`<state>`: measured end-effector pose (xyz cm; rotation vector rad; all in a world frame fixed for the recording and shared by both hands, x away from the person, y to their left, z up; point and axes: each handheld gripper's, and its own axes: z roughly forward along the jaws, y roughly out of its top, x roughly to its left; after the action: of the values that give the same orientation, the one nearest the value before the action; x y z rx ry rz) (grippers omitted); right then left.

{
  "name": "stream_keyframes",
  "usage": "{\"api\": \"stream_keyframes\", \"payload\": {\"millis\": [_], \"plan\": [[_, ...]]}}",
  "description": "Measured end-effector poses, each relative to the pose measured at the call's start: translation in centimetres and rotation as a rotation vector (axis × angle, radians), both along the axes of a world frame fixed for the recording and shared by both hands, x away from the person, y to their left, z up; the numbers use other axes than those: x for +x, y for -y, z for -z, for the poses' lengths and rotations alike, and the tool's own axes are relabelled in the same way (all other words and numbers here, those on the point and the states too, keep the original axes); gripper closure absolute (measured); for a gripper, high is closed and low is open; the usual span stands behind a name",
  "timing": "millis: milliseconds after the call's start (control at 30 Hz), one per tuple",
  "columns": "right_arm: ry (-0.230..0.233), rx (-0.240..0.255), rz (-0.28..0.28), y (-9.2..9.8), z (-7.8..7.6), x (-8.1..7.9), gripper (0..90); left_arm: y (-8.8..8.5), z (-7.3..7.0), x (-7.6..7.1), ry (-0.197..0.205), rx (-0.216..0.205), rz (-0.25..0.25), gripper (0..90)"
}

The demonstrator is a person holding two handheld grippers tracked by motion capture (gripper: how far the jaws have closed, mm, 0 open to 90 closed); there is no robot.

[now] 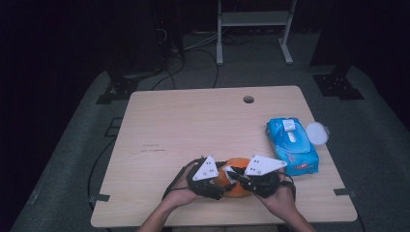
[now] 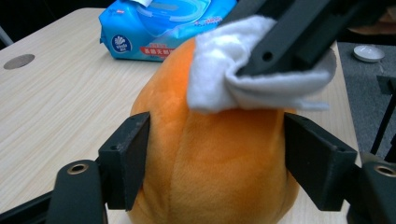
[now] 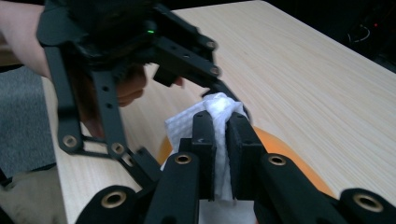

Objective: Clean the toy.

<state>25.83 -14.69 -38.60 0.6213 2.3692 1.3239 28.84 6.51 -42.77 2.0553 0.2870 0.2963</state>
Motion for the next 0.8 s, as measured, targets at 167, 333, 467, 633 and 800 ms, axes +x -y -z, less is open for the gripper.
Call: {"api": "stream_keyframes", "payload": {"millis": [167, 333, 467, 633, 800], "plan": [[-0.038, 0.024, 0.076, 2.5, 0.3, 1.3, 81.8, -0.9, 0.4, 0.8, -0.040, -0.024, -0.012, 28.4], [-0.039, 0.021, 0.095, 2.7, 0.5, 1.3, 81.9, -0.3, 0.2, 0.6, -0.044, -0.024, -0.017, 27.2], [-0.019, 0.007, 0.021, 0.4, 0.1, 0.2, 81.7, 0.6, -0.2, -0.3, 0.008, 0.013, 0.001, 27.3], [0.002, -0.039, -0.026, -1.3, 0.2, -0.6, 81.6, 0.5, -0.1, -0.4, 0.021, 0.020, 0.014, 28.0], [-0.007, -0.014, 0.036, 1.0, -0.1, 0.6, 81.8, -0.1, 0.2, 0.0, -0.003, 0.009, 0.007, 28.6]]}}
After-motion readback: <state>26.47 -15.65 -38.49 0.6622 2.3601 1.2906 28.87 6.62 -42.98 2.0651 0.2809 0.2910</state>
